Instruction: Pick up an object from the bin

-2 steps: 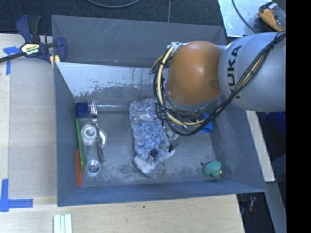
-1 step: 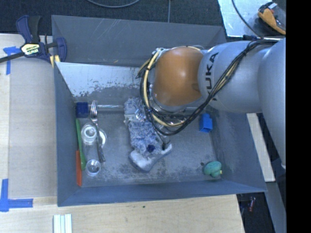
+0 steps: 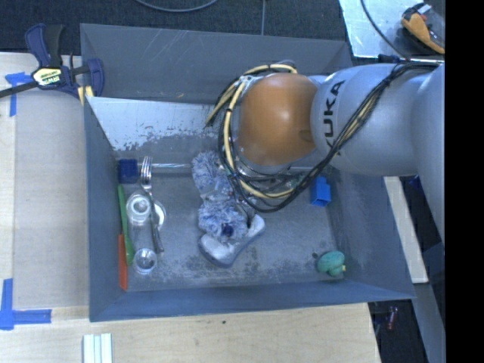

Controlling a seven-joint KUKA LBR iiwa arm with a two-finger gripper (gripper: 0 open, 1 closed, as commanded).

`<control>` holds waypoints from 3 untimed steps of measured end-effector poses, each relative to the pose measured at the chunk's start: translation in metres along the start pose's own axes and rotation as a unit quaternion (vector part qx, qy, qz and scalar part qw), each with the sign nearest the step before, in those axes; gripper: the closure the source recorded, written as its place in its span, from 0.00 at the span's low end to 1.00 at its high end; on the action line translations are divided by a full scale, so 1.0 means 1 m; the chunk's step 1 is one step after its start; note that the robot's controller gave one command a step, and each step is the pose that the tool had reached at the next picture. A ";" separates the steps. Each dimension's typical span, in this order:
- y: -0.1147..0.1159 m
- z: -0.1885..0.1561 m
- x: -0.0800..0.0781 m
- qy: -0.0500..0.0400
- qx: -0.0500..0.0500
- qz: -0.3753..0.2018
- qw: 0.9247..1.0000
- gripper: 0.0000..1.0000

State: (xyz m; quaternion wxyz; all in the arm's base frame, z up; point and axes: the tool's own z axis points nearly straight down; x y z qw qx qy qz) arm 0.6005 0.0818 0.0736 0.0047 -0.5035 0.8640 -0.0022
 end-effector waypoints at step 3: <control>0.000 -0.031 0.000 -0.001 0.000 0.002 1.000 1.00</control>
Offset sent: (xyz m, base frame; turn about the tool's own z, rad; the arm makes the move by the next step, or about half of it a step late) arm 0.0000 0.0000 0.0377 0.0010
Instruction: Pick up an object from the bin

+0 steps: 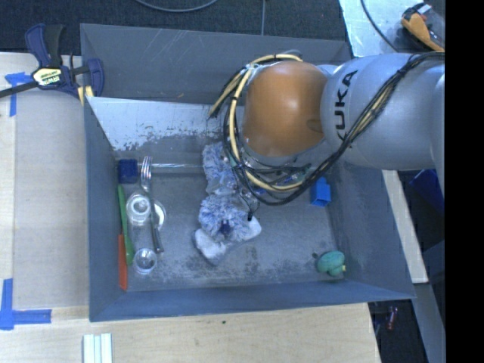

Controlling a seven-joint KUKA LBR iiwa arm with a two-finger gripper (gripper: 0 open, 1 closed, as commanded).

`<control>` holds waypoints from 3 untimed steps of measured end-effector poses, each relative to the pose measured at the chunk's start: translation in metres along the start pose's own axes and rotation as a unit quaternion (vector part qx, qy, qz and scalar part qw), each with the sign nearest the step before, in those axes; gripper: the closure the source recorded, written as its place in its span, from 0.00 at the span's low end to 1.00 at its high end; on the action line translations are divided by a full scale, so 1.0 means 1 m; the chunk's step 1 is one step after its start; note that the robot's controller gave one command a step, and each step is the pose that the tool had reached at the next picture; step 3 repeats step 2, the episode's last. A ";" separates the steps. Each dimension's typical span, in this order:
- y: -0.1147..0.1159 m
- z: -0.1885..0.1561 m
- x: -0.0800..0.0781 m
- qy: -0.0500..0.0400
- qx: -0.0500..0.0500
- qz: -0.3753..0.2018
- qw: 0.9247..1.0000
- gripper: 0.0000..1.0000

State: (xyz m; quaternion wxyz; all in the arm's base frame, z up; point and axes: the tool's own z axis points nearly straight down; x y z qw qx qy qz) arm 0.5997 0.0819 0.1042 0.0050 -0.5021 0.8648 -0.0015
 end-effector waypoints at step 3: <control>-0.001 -0.065 -0.001 -0.001 0.000 0.001 1.000 1.00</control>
Offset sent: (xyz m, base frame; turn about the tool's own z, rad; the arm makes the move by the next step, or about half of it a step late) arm -0.0012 0.0003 0.0347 0.0017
